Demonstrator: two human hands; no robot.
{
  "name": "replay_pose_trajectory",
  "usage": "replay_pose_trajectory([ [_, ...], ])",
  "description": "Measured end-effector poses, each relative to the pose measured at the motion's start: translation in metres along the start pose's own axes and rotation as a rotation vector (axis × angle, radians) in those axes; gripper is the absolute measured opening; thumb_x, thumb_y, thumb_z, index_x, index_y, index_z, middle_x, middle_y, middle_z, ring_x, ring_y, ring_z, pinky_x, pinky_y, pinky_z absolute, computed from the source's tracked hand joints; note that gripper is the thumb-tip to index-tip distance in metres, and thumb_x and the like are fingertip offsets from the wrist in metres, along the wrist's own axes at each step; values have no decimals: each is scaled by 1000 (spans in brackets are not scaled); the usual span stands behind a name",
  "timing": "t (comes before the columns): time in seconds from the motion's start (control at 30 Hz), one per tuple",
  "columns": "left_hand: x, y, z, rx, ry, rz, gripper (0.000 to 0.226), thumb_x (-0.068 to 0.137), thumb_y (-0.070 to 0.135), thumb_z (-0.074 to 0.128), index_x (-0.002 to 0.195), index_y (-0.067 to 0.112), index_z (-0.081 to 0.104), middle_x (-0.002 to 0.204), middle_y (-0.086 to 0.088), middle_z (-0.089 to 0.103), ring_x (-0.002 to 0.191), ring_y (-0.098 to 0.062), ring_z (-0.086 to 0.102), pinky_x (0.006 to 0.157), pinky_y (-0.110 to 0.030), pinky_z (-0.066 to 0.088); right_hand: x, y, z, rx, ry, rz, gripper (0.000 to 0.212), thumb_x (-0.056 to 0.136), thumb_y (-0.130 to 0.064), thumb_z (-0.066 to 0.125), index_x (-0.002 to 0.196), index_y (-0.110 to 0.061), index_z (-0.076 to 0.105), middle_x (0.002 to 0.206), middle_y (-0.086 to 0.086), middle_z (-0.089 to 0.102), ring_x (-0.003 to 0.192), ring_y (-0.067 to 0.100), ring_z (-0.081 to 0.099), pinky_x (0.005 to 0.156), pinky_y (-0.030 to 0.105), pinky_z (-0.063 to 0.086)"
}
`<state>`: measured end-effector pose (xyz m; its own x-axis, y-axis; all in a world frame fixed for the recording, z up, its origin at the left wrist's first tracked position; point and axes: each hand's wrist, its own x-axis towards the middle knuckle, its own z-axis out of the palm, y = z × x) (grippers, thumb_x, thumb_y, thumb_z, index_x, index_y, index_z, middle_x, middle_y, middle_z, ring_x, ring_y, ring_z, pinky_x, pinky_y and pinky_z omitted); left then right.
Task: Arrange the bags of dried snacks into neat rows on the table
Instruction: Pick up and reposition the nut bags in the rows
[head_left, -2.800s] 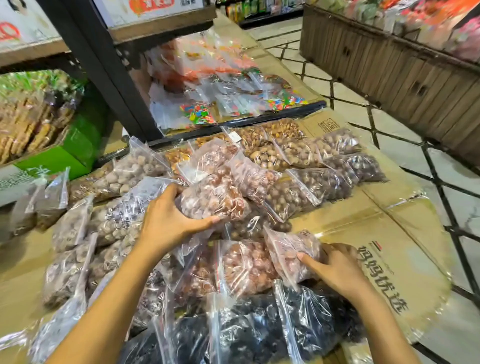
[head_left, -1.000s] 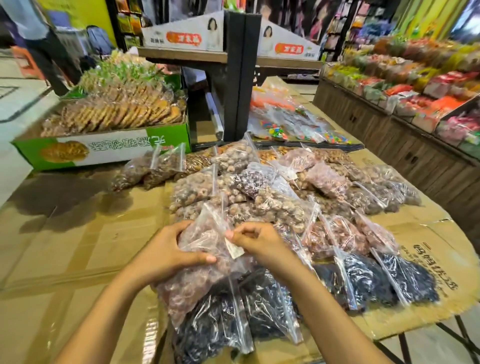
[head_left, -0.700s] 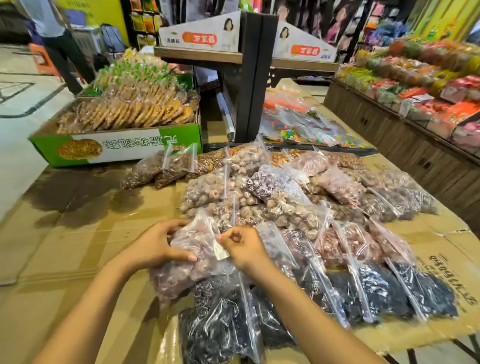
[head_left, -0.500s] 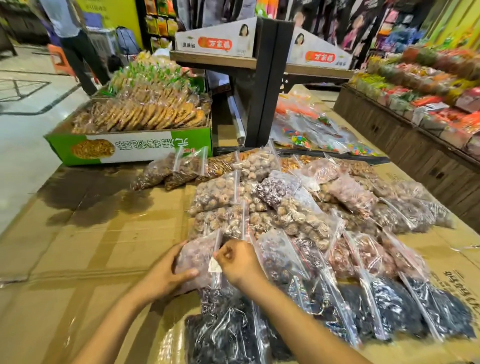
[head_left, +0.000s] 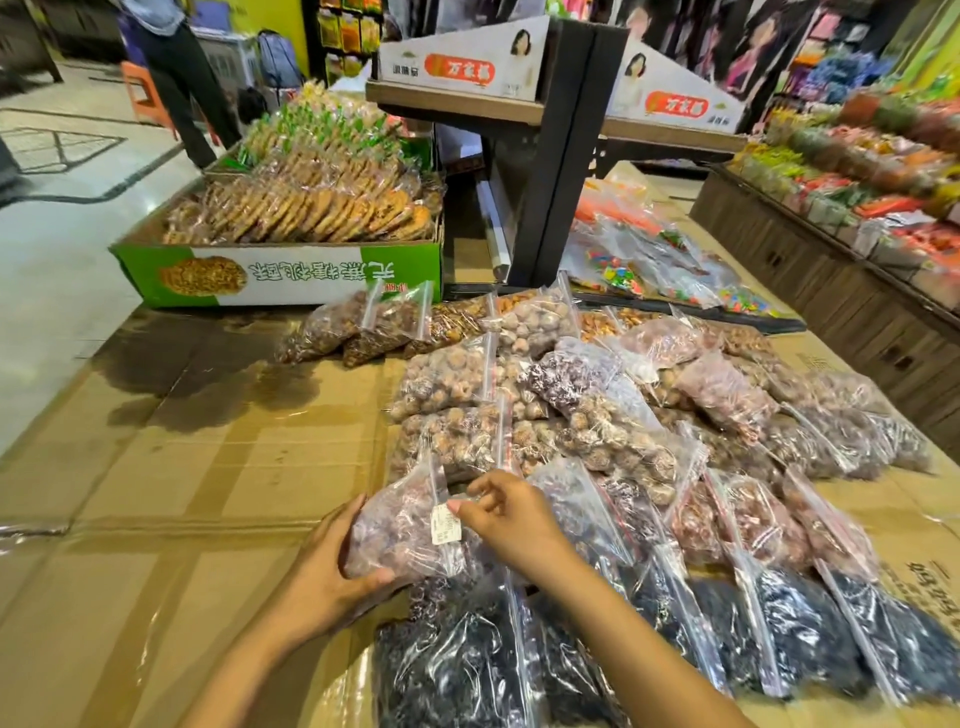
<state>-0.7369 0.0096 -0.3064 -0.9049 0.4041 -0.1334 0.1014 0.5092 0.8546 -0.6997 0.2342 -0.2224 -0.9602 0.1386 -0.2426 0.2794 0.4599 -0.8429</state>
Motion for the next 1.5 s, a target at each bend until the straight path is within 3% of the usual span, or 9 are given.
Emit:
replay_pose_trajectory([
  [0.33, 17, 23, 2, 26, -13, 15, 110, 44, 85, 66, 135, 59, 11, 153, 14, 21, 141, -12, 23, 114, -44, 25, -42, 45, -99, 19, 416, -70, 24, 86, -21, 66, 106, -24, 55, 99, -11, 61, 90, 2, 59, 74, 14, 51],
  [0.5, 18, 45, 8, 197, -72, -46, 120, 28, 74, 82, 133, 50, 28, 136, 10, 50, 119, -13, 54, 97, -40, 48, -48, 73, -135, 131, 438, -37, 17, 87, -18, 65, 100, -25, 58, 96, -11, 61, 75, -5, 60, 60, 4, 45],
  [0.67, 12, 63, 19, -79, 239, -137, 93, 14, 65, 83, 93, 29, 49, 78, 3, 70, 70, -12, 66, 57, -21, 54, -35, 91, -176, 174, 404, -53, 14, 87, -19, 65, 100, -16, 59, 93, -4, 62, 81, 7, 59, 57, 7, 46],
  [0.93, 23, 197, 58, -225, 569, 116, 59, 36, 42, 63, 92, 28, 49, 86, 10, 57, 69, 4, 55, 59, -19, 47, -37, 105, -239, 230, 232, -201, 25, 78, -30, 73, 99, -28, 60, 100, -15, 62, 86, -10, 58, 71, 8, 47],
  [1.13, 58, 307, 167, -562, 408, 204, 75, 33, 50, 78, 98, 24, 54, 85, 7, 65, 76, -14, 60, 69, -40, 48, -58, 99, -285, 89, -195, -214, 96, 51, -62, 78, 133, -51, 28, 142, -26, 30, 130, 0, 32, 108, 28, 32],
  [1.2, 68, 334, 211, -605, 323, 237, 68, 37, 44, 84, 96, 23, 56, 75, 14, 70, 67, -2, 65, 64, -27, 54, -63, 101, -302, 51, -251, -211, 110, 54, -58, 82, 139, -51, 13, 134, -39, 21, 130, -5, 24, 108, 24, 27],
  [1.3, 80, 364, 262, -619, 235, 291, 28, 69, 2, 63, 88, 22, 57, 64, 21, 67, 56, 7, 60, 51, -10, 46, -64, 115, -331, 21, -149, -194, 119, 54, -52, 85, 142, -45, 5, 130, -33, 24, 124, -7, 27, 106, 20, 29],
  [1.43, 98, 388, 314, -732, 103, 279, 39, 65, -9, 62, 95, 15, 57, 75, 16, 72, 69, 2, 66, 63, -20, 51, -66, 145, -359, 129, 0, -218, 112, 49, -45, 90, 135, -44, 19, 126, -35, 38, 115, -14, 42, 93, 5, 36],
  [1.5, 108, 392, 333, -704, 28, 291, 49, 50, -3, 74, 93, 18, 61, 78, 14, 73, 71, 4, 66, 65, -18, 50, -65, 165, -371, 161, 87, -208, 104, 49, -44, 89, 134, -41, 30, 127, -25, 51, 114, -7, 52, 94, 17, 45],
])
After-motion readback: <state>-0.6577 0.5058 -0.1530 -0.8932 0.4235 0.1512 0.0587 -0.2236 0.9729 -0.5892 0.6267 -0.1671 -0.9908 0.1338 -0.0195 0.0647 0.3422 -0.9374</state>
